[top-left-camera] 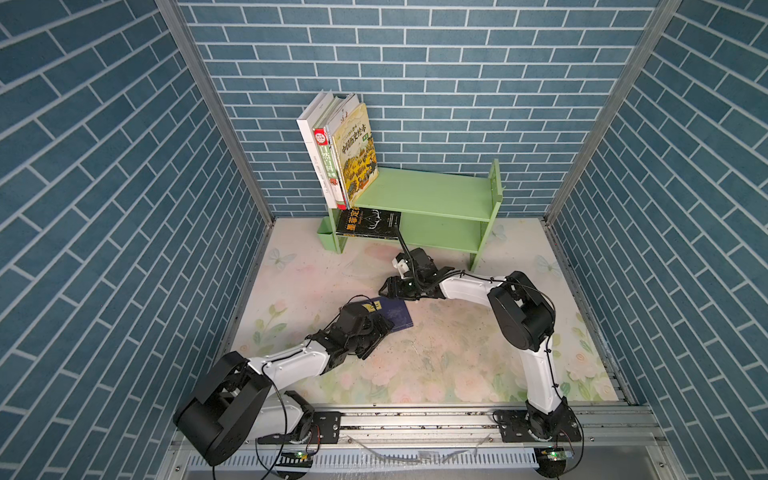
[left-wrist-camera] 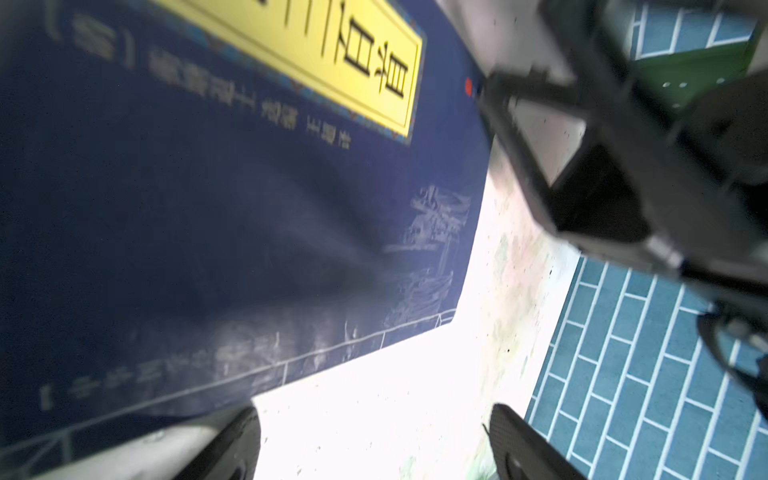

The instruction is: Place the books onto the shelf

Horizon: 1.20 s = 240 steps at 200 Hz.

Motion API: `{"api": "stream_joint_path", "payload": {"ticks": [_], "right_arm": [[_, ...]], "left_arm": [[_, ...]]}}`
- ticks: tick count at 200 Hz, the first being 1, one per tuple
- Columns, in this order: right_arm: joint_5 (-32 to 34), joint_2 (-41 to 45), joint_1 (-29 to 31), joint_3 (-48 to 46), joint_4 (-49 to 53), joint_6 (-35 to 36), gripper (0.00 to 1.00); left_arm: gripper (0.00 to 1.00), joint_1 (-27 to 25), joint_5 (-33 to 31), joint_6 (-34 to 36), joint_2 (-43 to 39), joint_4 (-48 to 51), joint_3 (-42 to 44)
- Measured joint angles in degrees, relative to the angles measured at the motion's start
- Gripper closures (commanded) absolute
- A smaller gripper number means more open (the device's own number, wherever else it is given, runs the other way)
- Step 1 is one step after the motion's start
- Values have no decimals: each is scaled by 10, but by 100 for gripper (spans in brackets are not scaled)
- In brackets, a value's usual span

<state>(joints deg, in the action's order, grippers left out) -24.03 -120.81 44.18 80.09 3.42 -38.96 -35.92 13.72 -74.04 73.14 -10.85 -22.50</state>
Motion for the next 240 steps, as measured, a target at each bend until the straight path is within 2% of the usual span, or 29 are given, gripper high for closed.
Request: {"api": "stream_joint_path", "payload": {"ticks": [45, 77, 136, 158, 191, 240], "right_arm": [[3, 68, 7, -93, 4, -3, 37], [18, 112, 14, -152, 2, -22, 37], [45, 155, 62, -198, 40, -42, 36], [84, 155, 65, -165, 90, -26, 31], [142, 126, 53, -38, 130, 21, 25], [144, 35, 16, 82, 125, 70, 25]], "left_arm": [[9, 9, -14, -1, 48, -49, -18], [9, 35, -14, 7, 70, -76, -25], [5, 122, -89, 90, 20, 32, -37], [5, 134, -90, 111, 2, 56, -37], [5, 134, -65, 109, -18, 57, -13], [3, 134, -41, 76, -82, 43, 37]]}}
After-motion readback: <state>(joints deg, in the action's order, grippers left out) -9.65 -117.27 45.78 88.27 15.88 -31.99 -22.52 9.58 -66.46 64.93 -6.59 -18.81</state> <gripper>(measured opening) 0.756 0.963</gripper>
